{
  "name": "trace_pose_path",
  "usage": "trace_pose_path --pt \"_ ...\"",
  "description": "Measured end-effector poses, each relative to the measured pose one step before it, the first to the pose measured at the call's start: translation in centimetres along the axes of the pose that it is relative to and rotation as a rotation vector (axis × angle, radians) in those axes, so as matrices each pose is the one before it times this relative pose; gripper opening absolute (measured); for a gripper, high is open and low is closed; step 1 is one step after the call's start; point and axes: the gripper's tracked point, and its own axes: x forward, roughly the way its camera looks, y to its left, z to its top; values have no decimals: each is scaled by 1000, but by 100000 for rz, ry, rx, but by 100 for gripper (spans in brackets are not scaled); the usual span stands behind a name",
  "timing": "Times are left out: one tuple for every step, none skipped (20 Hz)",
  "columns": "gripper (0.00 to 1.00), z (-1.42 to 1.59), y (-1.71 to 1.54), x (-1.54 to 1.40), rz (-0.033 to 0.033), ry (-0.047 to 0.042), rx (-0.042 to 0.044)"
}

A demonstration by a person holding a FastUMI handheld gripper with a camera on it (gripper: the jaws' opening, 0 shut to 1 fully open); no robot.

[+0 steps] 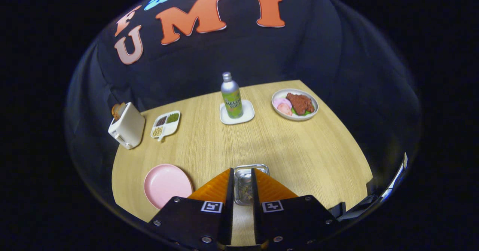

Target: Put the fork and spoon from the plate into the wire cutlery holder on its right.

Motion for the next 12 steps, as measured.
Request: trace_pose_path --pt "27 1468 157 -567 659 -5423 -260" --pt "38 1548 314 -588 767 -5300 -313" --pt "45 1511 189 -537 28 -5071 -365" --pt "53 1455 268 -485 450 -5038 -418" --pt "59 1486 286 -470 209 -5056 -90" --pt "68 1485 299 -410 474 -5065 -156" --pt "72 1453 160 -560 -71 -4890 -301" --pt "79 1382 179 -990 -6 -4574 -818" --pt "81 1410 162 -628 -483 -4138 -760" --pt "85 1491 295 -368 -34 -4332 -496" --pt "87 1505 180 -496 -264 -3970 -542" --pt "90 1269 174 -277 91 -3960 -558"
